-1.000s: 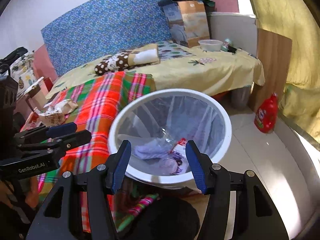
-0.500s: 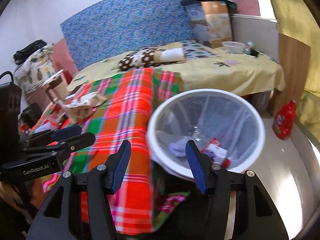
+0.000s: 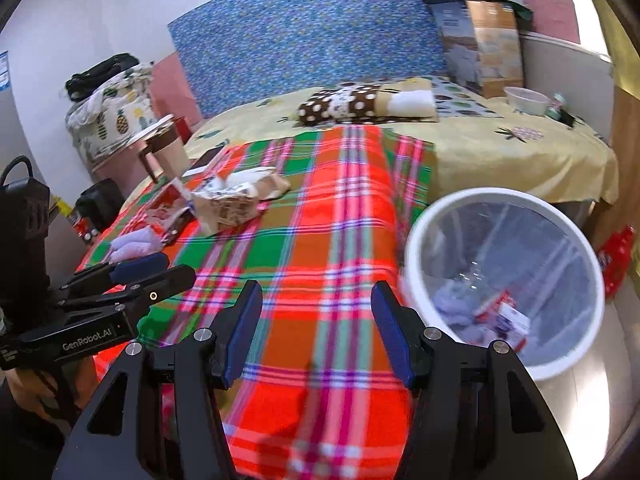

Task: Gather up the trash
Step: 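Pull both open tools back from the bin toward the bed, then grasp the white foam net with the left tool while the right tool grasps the patterned paper cup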

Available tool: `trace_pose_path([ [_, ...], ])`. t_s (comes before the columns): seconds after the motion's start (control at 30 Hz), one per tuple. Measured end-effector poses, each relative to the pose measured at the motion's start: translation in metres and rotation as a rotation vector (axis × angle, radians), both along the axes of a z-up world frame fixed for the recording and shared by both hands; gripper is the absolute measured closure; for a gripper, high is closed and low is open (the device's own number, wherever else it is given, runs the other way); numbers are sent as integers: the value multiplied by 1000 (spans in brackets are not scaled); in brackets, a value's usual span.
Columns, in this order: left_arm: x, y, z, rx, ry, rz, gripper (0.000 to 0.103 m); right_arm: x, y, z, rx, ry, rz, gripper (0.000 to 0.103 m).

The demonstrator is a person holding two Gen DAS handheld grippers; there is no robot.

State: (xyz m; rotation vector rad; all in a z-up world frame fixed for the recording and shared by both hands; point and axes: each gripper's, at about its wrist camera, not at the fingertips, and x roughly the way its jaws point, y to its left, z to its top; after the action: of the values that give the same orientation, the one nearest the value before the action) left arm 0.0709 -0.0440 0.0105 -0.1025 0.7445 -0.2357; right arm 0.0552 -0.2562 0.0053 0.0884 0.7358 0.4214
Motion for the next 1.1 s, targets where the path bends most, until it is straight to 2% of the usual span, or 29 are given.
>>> trace_pose_path([
  [0.43, -2, 96, 0, 28, -9, 200, 47, 17, 54, 4, 12, 24, 122, 45],
  [0.7, 6, 153, 0, 64, -19, 263, 47, 30, 88, 7, 27, 44, 182, 45],
  [0.9, 20, 184, -6, 100, -12, 245, 47, 38, 108, 5, 14, 61, 217, 45],
  [1.1, 39, 194, -19, 129, 32, 118, 45, 45, 112, 2, 32, 84, 211, 45],
])
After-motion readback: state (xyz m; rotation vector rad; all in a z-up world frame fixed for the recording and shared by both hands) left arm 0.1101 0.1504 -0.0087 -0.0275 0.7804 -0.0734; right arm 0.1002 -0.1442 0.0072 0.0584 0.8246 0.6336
